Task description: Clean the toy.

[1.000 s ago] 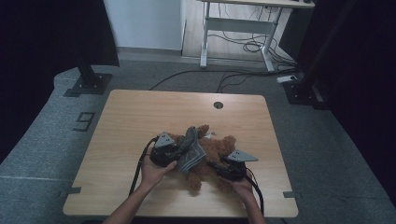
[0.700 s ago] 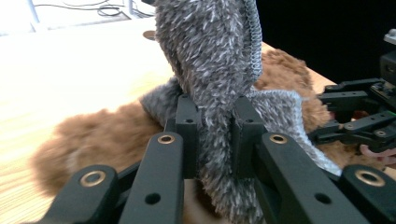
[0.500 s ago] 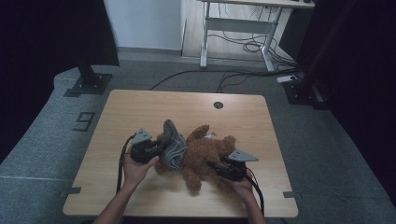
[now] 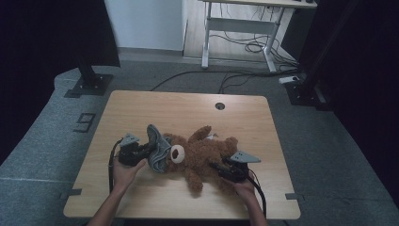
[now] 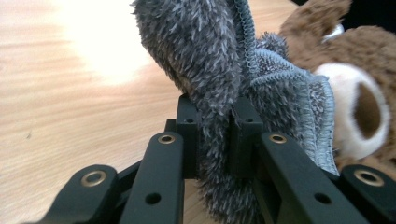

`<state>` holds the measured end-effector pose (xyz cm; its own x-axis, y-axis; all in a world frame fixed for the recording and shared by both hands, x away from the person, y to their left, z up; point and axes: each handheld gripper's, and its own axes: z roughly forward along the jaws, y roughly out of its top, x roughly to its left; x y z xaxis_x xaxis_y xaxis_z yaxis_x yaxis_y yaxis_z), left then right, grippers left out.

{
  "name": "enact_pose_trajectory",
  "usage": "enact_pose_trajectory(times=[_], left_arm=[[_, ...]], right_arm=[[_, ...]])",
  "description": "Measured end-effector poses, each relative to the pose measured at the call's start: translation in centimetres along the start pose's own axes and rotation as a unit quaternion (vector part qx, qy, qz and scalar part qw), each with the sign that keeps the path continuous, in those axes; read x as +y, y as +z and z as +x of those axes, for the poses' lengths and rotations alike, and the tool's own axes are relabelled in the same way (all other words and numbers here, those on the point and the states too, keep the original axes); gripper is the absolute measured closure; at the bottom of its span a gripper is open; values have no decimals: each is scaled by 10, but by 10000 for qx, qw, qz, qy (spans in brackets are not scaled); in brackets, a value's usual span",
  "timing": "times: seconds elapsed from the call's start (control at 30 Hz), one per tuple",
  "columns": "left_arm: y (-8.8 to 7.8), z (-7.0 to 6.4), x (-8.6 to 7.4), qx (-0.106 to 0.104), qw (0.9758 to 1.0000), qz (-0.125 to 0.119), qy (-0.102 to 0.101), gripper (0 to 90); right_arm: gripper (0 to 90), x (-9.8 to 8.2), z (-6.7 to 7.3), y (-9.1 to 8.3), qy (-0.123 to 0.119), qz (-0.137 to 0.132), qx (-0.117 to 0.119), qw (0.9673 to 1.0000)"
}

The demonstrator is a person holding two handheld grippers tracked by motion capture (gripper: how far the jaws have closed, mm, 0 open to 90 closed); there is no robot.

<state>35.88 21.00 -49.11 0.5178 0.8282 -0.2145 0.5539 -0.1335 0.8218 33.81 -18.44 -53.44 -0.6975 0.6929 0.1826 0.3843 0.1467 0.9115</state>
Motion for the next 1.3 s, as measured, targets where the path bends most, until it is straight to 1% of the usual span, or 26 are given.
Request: enact_pose_trajectory(times=[0.1,0.17,0.23,0.3,0.37,0.43,0.53,0.57,0.6,0.67,0.7,0.8,0.87,0.97,1.0,1.03,1.07,1.13,1.2,1.27,1.3], left_arm=[[1,4,-1,63,9999,77,-68,771],[0,6,0,102,9999,91,-57,770],[-3,8,4,109,9999,61,-72,770],[-7,7,11,90,9999,-47,-71,770],[-9,1,22,100,9998,-152,18,771],[-9,-6,34,5,9998,-210,75,771],[-5,-23,47,-68,9992,-221,325,770],[-4,-27,48,-61,9990,-205,388,771],[-2,-31,49,9,9987,-158,489,771],[4,-31,47,195,9981,-14,582,771],[8,-28,44,285,9980,71,567,771],[17,-14,33,444,9979,288,361,771],[20,-5,24,461,9979,414,194,772],[25,2,10,502,9963,682,148,772],[27,4,5,491,9957,780,129,772],[30,6,-1,390,9953,883,76,772],[30,7,-5,339,9953,906,39,772],[30,7,-8,295,9955,895,34,772],[26,7,-8,271,9960,851,44,771],[20,8,-3,273,9972,700,11,770],[14,8,3,276,9981,551,-12,770]], right_arm=[[559,0,0,0,11,-3,0,10000],[558,0,-1,0,20,0,0,10000],[558,0,-1,0,36,-15,2,10000],[559,0,-2,0,44,-21,-1,10000],[559,0,-2,-1,63,-19,3,10000],[558,-1,-3,-1,92,-34,10,10000],[559,-1,-3,-1,100,-41,2,9999],[559,-1,-3,-1,97,-35,1,9999],[559,-1,-3,-1,100,-37,1,9999],[559,-1,-3,-1,104,-41,1,9999],[559,-1,-3,-1,103,-42,1,9999],[559,-1,-3,-1,82,-35,4,10000],[559,-1,-3,-1,69,-35,2,10000],[559,-1,-3,-1,88,-35,11,10000],[560,-1,-3,-1,91,-35,11,10000],[560,-1,-3,-1,93,-36,7,9999],[560,-1,-3,-1,109,-50,6,9999],[560,-1,-3,-1,103,-54,5,9999],[560,-1,-3,-1,108,-57,1,9999],[560,-1,-4,-1,116,-61,2,9999],[560,-1,-4,-1,121,-60,6,9999]])
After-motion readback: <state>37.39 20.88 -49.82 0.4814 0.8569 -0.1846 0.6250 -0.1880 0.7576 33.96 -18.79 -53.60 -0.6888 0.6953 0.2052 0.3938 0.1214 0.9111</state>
